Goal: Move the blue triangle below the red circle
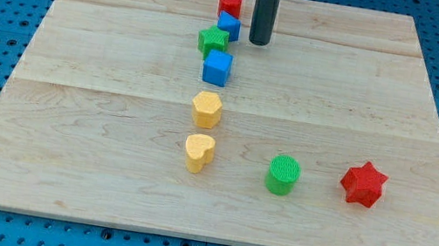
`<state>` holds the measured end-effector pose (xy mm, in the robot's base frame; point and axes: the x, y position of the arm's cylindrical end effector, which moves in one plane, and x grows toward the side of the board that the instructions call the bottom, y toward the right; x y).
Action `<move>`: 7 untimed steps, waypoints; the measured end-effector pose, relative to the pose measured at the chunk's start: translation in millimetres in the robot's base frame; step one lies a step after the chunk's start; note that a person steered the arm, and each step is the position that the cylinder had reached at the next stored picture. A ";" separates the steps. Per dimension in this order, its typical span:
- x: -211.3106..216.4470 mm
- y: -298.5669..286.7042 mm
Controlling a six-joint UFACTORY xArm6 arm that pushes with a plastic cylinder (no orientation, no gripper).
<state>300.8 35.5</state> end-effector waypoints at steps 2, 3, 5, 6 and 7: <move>-4.9 61.0; -6.9 98.5; -8.8 99.3; -17.3 107.6; -34.5 118.3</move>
<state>266.2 153.8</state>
